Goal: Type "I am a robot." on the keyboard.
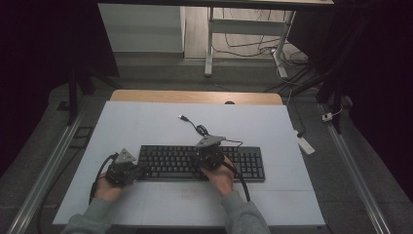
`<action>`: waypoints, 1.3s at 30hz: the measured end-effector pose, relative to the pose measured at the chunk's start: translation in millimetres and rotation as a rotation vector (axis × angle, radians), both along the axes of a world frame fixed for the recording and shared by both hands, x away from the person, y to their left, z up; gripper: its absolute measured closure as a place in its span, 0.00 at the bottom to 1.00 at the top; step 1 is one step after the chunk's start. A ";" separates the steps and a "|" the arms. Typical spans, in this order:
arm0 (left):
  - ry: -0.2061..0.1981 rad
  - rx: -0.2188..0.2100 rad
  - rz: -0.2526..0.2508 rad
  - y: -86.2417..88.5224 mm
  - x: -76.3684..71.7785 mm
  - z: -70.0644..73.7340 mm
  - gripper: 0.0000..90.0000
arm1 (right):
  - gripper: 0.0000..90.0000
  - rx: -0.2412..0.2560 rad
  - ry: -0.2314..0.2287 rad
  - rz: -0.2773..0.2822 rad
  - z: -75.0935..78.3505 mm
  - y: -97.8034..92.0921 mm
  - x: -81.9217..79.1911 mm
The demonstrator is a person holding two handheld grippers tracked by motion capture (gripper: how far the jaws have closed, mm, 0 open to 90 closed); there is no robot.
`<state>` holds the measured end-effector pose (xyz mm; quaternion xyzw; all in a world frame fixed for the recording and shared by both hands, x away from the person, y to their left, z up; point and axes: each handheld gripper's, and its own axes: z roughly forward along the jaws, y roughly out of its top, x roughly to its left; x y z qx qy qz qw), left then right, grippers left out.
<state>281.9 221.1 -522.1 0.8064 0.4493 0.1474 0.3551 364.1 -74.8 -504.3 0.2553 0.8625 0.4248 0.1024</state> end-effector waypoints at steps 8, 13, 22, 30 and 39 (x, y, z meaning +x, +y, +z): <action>0.012 0.000 -0.002 1.3 0.5 -2.0 0.98 | 0.99 -0.018 0.011 -0.010 -6.5 7.0 4.7; 0.023 0.005 -0.004 1.3 1.1 -3.9 0.98 | 0.99 -0.023 0.016 -0.016 -10.2 9.6 6.3; 0.031 0.007 -0.007 1.6 1.1 -4.8 0.98 | 0.99 -0.035 0.006 -0.029 -10.0 10.4 8.0; 0.027 0.009 -0.002 1.1 1.4 -5.0 0.98 | 0.99 -0.049 0.005 -0.030 -11.0 11.0 8.9; 0.027 0.007 0.005 1.5 3.0 -5.7 0.98 | 0.99 -0.049 0.008 -0.030 -13.6 12.0 9.9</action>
